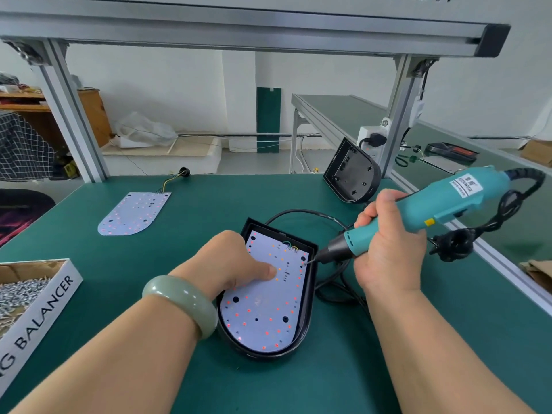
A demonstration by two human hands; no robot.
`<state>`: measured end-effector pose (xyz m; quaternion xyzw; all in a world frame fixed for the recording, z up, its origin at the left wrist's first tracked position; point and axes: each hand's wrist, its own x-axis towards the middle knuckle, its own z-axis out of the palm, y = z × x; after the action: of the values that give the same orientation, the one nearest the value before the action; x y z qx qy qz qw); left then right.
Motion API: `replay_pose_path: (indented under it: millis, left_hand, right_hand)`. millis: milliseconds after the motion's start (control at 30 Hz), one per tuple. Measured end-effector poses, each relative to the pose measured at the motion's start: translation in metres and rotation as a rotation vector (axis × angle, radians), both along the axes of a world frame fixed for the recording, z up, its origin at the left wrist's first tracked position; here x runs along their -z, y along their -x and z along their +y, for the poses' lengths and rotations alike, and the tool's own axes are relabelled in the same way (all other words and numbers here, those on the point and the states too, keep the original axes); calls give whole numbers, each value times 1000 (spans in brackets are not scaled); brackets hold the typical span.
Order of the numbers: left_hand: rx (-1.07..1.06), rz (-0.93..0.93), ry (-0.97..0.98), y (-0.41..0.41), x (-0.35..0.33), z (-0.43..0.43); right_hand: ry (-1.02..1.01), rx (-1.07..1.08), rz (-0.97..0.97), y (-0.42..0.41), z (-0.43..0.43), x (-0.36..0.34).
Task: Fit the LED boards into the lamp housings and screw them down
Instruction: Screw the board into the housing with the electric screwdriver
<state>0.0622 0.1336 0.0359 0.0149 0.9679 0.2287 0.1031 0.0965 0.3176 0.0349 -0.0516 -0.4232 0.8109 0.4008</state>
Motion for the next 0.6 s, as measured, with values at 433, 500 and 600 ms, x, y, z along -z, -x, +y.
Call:
replay_pose_path:
  millis: [433, 500, 600]
  left_hand:
    - [12, 53, 61, -5, -6, 7]
    - [13, 61, 84, -5, -8, 9]
    - [17, 58, 81, -5, -9, 9]
  right_hand:
    - [-326, -137, 3, 16, -22, -17]
    - [-379, -173, 2, 19, -29, -21]
    - [-393, -173, -22, 21, -35, -24]
